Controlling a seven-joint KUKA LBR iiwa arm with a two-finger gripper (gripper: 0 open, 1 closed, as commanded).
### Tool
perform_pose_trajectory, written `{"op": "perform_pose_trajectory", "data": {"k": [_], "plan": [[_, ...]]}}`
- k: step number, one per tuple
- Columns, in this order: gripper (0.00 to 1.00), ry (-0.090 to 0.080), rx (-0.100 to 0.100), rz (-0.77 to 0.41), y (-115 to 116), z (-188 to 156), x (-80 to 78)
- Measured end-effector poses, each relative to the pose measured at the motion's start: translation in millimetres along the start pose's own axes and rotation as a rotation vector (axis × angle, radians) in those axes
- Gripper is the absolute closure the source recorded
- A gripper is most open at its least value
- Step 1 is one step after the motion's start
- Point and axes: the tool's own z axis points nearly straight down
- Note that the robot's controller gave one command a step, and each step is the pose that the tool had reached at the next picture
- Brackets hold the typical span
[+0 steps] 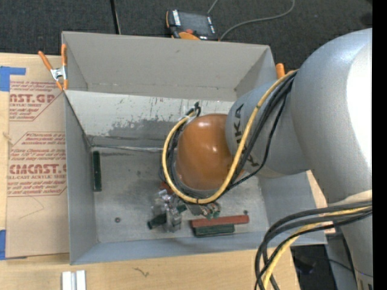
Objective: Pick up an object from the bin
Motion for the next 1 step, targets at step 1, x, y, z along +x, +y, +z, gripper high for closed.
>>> {"op": "perform_pose_trajectory", "data": {"k": [1], "plan": [[1.0, -0.013, 0.001, -0.015, 51.0, -133.2, -83.6]]}}
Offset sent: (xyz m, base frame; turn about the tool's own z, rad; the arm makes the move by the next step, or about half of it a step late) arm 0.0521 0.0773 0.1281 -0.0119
